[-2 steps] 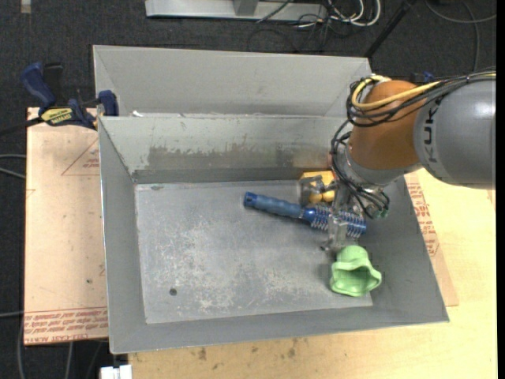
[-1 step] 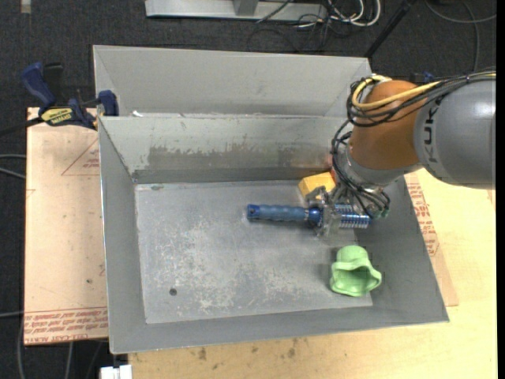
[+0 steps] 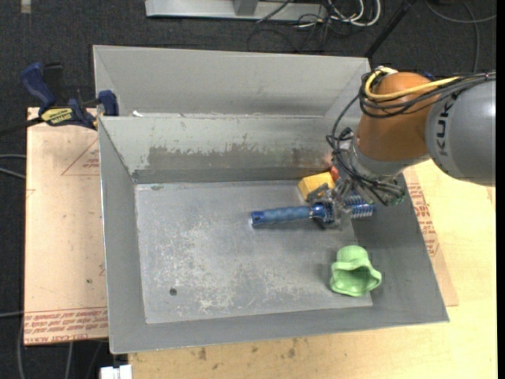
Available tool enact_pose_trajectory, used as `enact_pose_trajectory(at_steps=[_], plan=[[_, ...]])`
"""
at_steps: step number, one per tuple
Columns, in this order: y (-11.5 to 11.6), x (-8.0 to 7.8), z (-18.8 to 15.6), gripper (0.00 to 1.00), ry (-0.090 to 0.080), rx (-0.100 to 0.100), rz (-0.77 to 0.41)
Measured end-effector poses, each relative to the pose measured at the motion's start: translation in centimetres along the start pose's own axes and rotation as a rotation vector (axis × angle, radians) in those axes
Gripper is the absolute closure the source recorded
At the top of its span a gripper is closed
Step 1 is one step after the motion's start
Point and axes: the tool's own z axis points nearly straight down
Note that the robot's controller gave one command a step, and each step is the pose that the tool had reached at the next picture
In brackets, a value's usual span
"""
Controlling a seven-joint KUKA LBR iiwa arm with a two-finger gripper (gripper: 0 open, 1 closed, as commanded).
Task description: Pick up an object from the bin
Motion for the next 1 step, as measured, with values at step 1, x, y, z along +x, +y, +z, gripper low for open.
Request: enact_pose_trajectory(at_steps=[1], plan=[[0.63, 3.65, -13.34, 1.00, 0.006, 0.022, 0.009]])
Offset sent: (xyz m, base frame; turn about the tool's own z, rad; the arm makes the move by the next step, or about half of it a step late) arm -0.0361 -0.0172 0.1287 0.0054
